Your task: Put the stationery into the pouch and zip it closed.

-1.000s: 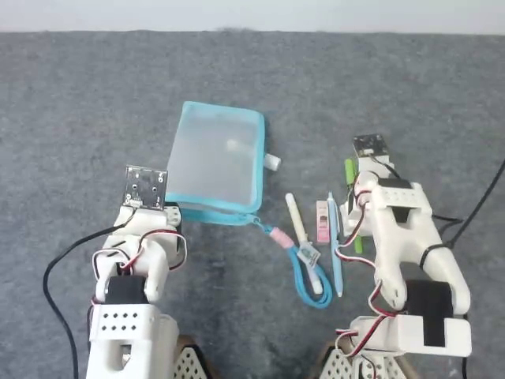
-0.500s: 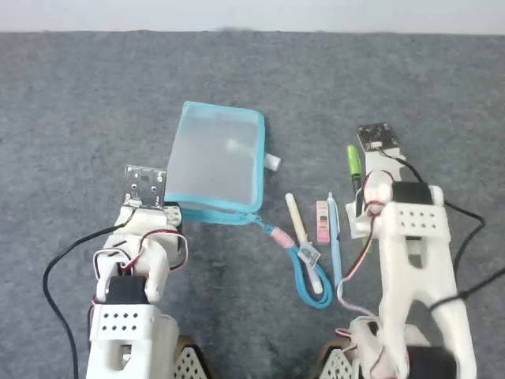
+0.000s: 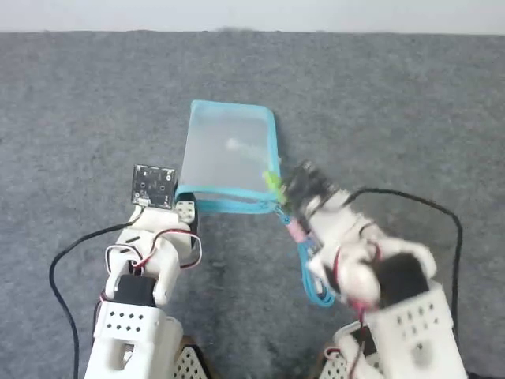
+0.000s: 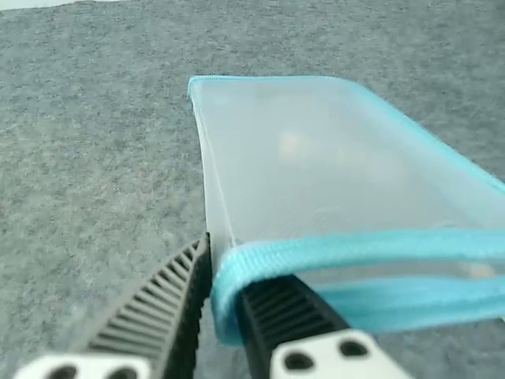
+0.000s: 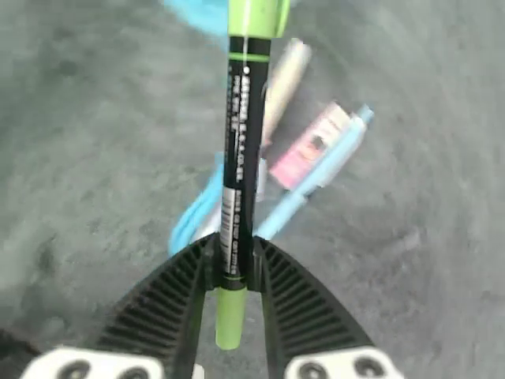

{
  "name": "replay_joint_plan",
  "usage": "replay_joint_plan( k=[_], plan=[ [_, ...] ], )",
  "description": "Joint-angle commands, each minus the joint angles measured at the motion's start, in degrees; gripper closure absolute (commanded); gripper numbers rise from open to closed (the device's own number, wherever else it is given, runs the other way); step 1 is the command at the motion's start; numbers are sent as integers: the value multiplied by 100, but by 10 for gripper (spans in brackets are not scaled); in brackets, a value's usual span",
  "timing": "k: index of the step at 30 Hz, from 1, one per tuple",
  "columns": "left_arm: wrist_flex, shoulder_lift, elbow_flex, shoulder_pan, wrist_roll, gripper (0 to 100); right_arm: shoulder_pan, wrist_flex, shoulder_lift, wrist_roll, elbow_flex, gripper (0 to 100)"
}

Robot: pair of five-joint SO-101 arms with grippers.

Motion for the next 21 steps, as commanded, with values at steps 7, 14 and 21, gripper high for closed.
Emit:
replay_joint_plan(
  k=[7,14,21],
  plan=[
    [-255,-62,-92,44,35,987,-1095,470,426,316,-325,992],
    [-255,-62,-84,44,35,987,-1077,-207,1543,-132,-431,992],
    [-255,-62,-75,44,26,987,-576,-637,2510,-536,-1152,992]
  ],
)
